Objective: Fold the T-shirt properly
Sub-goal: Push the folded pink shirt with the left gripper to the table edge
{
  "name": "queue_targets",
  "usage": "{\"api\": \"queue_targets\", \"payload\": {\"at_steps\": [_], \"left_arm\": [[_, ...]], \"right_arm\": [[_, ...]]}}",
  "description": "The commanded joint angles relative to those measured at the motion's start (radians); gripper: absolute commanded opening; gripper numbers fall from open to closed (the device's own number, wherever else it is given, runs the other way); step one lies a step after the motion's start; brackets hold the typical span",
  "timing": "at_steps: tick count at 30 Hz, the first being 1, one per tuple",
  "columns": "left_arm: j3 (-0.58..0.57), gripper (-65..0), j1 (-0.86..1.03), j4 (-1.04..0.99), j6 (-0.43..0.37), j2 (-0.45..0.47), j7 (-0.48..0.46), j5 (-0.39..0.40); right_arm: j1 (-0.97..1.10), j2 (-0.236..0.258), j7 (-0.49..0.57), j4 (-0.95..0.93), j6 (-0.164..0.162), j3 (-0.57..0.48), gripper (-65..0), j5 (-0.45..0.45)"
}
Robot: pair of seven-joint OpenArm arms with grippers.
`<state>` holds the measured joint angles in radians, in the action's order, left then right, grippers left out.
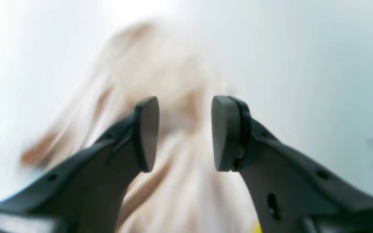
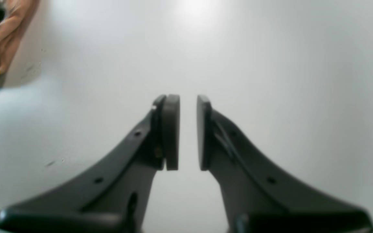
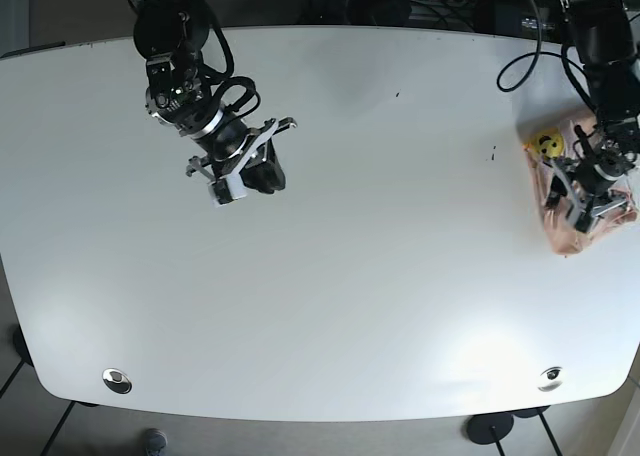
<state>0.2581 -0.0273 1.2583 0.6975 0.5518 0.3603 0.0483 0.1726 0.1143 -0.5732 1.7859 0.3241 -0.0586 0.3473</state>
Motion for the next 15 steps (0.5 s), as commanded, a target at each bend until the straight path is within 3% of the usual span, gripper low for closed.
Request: {"api": "queue_targets", "payload": {"at_steps": [1, 7, 12, 15], "left_arm": [[-0.044, -40.0, -0.015, 0.047, 0.001, 0.021, 0.016, 0.011], [-0.058, -40.0, -0.015, -0.053, 0.001, 0.018, 0.013, 0.018], [0.103, -40.0, -0.001, -0.274, 0.001, 0.006, 0.012, 0.012], [0.201, -40.0, 0.007, -0.392, 0.001, 0.089, -0.048, 0.017]], "right_arm": [[-0.008, 0.002, 0.023, 0.022, 0.010, 0.013, -56.4, 0.017], [-0.008, 0.003, 0.023, 0.018, 0.010, 0.016, -56.4, 0.017], [-0.012, -0.024, 0.023, 0.018, 0.010, 0.013, -56.4, 0.019], [-0.014, -0.029, 0.023, 0.018, 0.010, 0.013, -56.4, 0.019]]}}
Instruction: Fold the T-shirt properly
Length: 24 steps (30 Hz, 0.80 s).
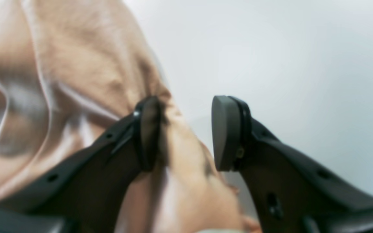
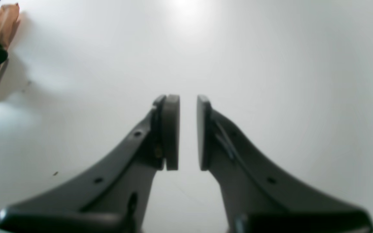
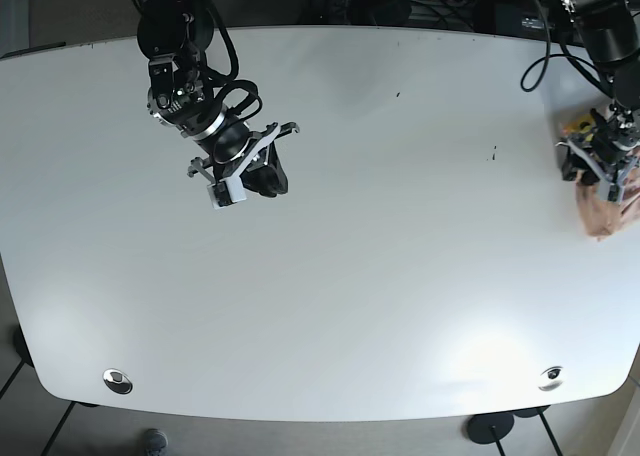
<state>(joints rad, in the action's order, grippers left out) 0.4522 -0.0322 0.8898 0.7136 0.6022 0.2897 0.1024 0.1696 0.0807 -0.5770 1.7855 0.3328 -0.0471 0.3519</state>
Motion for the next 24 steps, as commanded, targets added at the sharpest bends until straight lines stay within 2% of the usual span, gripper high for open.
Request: {"api": "queue_targets", "payload": {"at_steps": [1, 4, 8, 11, 14, 16, 18, 20, 23, 24], "left_arm": [[0.009, -40.0, 0.012, -0.044, -0.015, 0.060, -0.001, -0.037], [0.010, -40.0, 0.012, -0.068, -0.015, 0.088, -0.066, -0.033], [0.003, -40.0, 0.010, 0.055, -0.015, 0.083, -0.070, 0.090], [-0.097, -40.0, 0.008, 0.203, -0.015, 0.026, -0.066, 0.152], [-0.154, -40.1, 0.010, 0.415, -0.015, -0.064, 0.064, 0.147], [-0.157, -40.1, 0.010, 0.515, -0.015, -0.147, 0.148, 0.145], [-0.157, -40.1, 0.028, 0.604, -0.015, -0.230, 0.188, 0.098], [-0.158, -40.1, 0.054, 0.668, -0.015, -0.334, 0.177, 0.009], [-0.158, -40.1, 0.114, 0.751, -0.098, -0.486, 0.079, -0.125], [-0.158, -40.1, 0.147, 0.776, -0.117, -0.525, 0.038, -0.157]], "right_arm": [[-0.011, 0.001, 0.027, 0.018, 0.001, -0.001, -56.4, 0.014], [-0.008, -0.003, 0.027, 0.017, 0.001, -0.004, -56.4, 0.014], [-0.002, 0.003, 0.027, 0.020, 0.001, -0.033, -56.4, 0.012], [0.005, 0.023, 0.027, 0.017, -0.002, -0.030, -56.4, 0.002], [-0.006, 0.024, 0.033, 0.017, -0.047, -0.003, -56.4, -0.112], [-0.025, 0.024, 0.035, 0.017, -0.051, 0.011, -56.4, -0.173], [-0.022, 0.027, 0.070, 0.023, -0.051, 0.040, -56.4, -0.207], [-0.005, 0.035, 0.160, 0.014, -0.050, 0.085, -56.4, -0.207], [0.046, 0.070, 0.323, -0.031, -0.047, 0.125, -56.4, -0.210], [0.067, 0.087, 0.383, -0.048, -0.034, 0.125, -56.4, -0.210]]}}
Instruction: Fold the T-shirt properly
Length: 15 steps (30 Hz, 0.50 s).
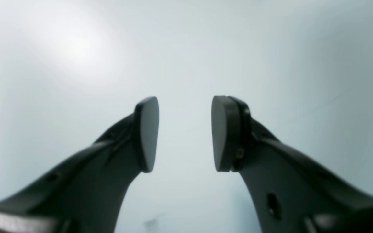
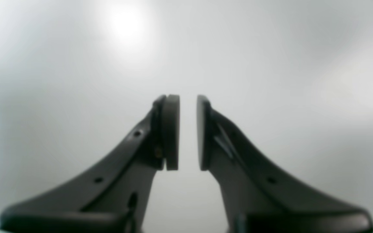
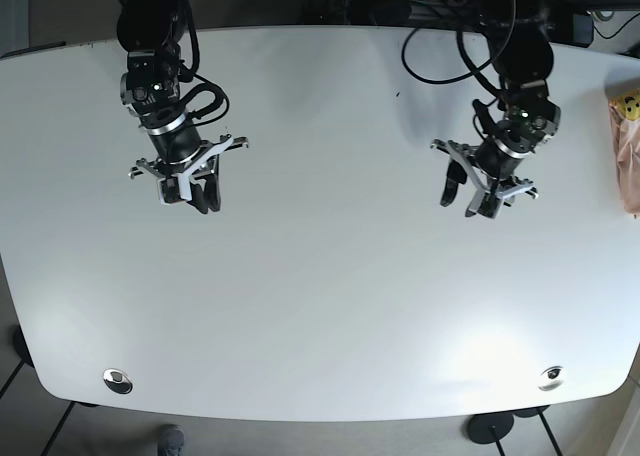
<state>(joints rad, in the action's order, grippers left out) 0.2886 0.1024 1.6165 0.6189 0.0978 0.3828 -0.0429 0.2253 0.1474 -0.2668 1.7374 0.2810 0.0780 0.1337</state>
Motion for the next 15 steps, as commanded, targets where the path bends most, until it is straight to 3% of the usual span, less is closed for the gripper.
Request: {"api": "queue_targets", "payload": {"at_steps": [1, 7, 11, 15], "left_arm": [[0.005, -40.1, 0.047, 0.074, -0.043, -0.056, -0.087, -0.033], [0.008, -40.7, 0.316, 0.227, -0.138, -0.168, -0.206, -0.047], [0.010, -54.4, 0.546, 0.301, -0.149, -0.181, -0.281, -0.042], [0.062, -54.4, 0.782, 0.330, -0.149, -0.241, -0.279, 0.039]], "right_arm": [[0.038, 0.039, 0.130, -0.012, 0.028, -0.002, -56.4, 0.007], [0.236, 0.093, 0.344, -0.009, 0.033, 0.007, -56.4, 0.011], [0.420, 0.083, 0.444, 0.008, 0.033, 0.042, -56.4, 0.013], [0.630, 0.083, 0.568, 0.005, 0.027, 0.047, -56.4, 0.014]]}}
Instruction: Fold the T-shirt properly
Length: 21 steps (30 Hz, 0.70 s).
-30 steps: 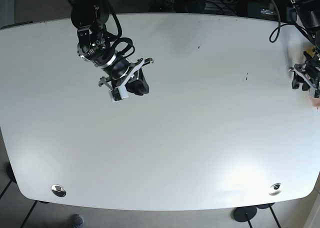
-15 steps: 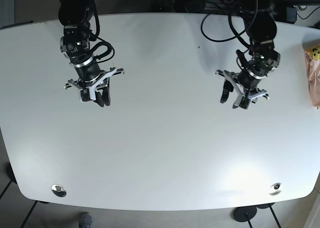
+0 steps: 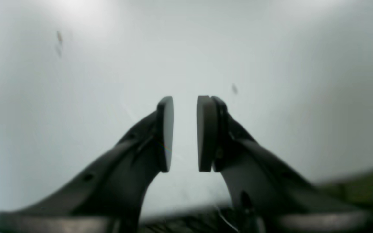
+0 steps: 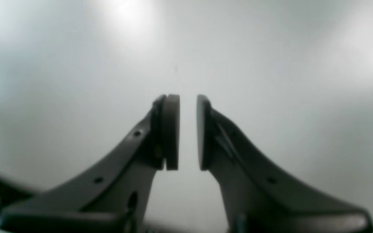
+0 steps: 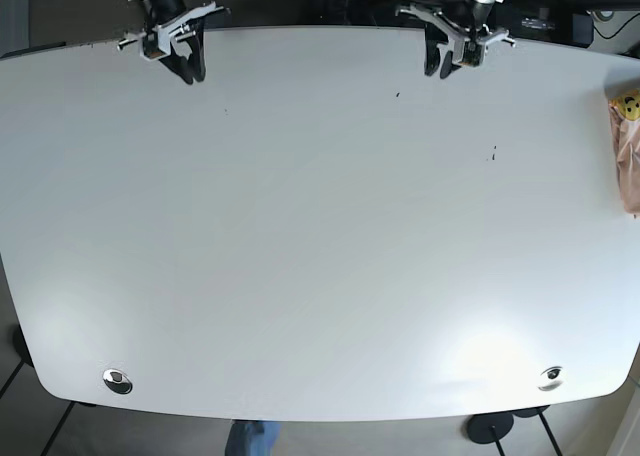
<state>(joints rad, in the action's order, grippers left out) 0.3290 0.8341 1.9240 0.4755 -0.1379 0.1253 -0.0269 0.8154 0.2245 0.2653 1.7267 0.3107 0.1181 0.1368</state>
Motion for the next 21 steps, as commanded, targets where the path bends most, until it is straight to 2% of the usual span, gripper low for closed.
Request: {"api": "queue_targets", "payload": {"at_steps": [1, 6, 10, 15, 18, 21], "left_arm": [[0.040, -54.4, 0.089, 0.018, -0.005, -0.015, -0.019, 0.040], [0.069, -54.4, 0.215, -0.094, -0.005, -0.019, 0.003, 0.094], [0.069, -54.4, 0.156, -0.335, -0.005, 0.002, -0.002, 0.088], [0.071, -54.6, -0.034, -0.690, -0.005, 0.054, -0.003, 0.088], [0.069, -54.6, -0.157, -0.894, -0.007, 0.083, -0.005, 0.088], [0.063, -54.6, -0.266, -1.073, -0.071, 0.099, -0.052, 0.084]], "right_arm": [[0.078, 0.006, 0.038, 0.014, -0.003, 0.005, -56.4, 0.011], [0.236, 0.008, 0.041, -0.041, 0.000, -0.007, -56.4, 0.011], [0.241, 0.008, 0.041, -0.212, -0.003, -0.090, -56.4, 0.011], [0.069, 0.006, 0.041, -0.511, -0.005, -0.202, -56.4, 0.011], [-0.061, -0.038, 0.041, -0.719, -0.005, -0.212, -56.4, 0.010], [-0.175, -0.047, 0.045, -0.893, -0.005, -0.219, -56.4, 0.010]]}}
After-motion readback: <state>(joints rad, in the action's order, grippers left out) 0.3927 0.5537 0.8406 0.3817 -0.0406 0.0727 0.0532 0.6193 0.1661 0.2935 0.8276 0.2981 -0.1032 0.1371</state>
